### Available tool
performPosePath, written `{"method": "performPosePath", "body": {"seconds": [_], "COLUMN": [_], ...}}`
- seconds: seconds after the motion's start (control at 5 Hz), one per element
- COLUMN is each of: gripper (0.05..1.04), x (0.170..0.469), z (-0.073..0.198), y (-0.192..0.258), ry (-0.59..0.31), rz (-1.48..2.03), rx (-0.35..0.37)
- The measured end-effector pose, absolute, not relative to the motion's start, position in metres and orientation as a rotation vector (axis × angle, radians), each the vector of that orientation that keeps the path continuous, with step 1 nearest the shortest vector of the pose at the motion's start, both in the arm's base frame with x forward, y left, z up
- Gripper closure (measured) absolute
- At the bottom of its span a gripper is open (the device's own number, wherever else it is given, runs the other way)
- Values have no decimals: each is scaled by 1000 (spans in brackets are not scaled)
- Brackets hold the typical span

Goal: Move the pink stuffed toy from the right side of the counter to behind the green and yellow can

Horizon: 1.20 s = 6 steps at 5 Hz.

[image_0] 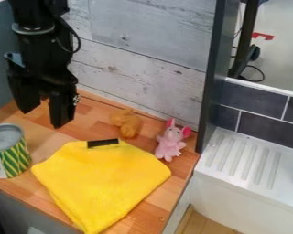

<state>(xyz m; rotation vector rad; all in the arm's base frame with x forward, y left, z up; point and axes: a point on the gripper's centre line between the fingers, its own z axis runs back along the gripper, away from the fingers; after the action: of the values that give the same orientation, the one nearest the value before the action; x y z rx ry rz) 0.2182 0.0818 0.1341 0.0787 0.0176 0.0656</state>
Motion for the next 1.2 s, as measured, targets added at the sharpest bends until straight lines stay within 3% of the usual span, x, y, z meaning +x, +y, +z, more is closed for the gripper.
{"method": "performPosePath", "body": {"seconds": [0.2,0.4,0.8,1.2], "gripper": [83,83,83,83], "x": [217,238,285,329], "z": [129,124,107,76], "y": [81,64,38,9], "ry": [38,16,-84,-64], "rz": [65,24,13,-41], "rx": [73,65,-77,-85]}}
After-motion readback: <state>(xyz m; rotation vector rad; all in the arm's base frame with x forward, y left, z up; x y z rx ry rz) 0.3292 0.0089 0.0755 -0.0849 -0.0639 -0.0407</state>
